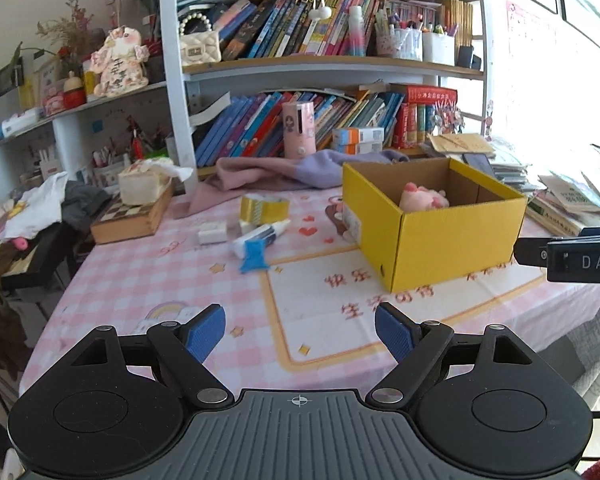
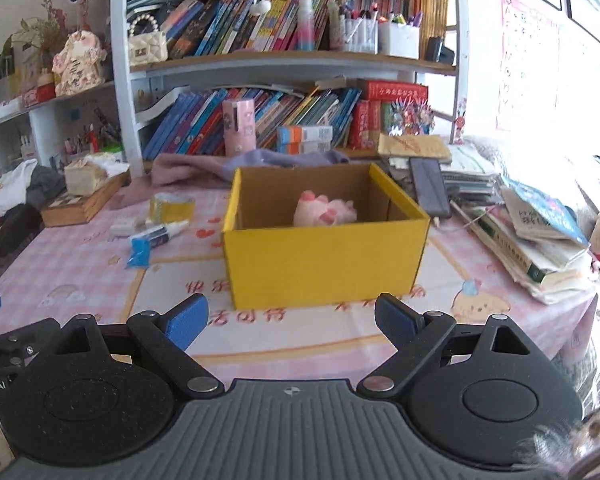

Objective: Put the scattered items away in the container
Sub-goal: 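Withdraw both tools from the yellow box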

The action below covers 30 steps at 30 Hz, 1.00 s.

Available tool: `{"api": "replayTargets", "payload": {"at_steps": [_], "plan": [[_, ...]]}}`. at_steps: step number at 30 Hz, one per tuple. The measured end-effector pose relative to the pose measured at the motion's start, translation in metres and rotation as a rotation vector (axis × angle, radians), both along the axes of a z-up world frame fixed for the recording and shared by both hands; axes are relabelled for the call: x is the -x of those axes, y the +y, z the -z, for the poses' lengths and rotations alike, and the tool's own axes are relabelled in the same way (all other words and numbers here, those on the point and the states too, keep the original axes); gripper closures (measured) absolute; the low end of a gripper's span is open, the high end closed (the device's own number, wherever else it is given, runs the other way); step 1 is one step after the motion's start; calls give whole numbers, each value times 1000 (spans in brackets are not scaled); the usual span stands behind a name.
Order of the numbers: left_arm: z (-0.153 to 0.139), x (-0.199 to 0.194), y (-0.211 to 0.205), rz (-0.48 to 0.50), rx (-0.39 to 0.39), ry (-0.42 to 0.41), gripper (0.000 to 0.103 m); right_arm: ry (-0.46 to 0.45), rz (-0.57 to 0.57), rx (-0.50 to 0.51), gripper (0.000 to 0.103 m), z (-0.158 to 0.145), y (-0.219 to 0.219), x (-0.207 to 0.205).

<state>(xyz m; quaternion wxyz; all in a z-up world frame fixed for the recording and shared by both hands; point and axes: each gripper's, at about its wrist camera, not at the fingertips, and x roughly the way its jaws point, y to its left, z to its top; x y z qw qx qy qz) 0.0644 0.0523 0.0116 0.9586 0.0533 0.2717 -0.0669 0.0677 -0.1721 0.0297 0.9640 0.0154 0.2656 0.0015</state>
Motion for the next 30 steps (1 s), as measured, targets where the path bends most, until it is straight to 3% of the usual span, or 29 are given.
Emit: {"api": "replayTargets", "payload": {"at_steps": [15,30], "plan": [[13,21,45,-93,21,59,18,157,-164,-28,12,17,55,-2],[19,25,60,-124,6,107,18,184,-269,3,11,24,87,-6]]}}
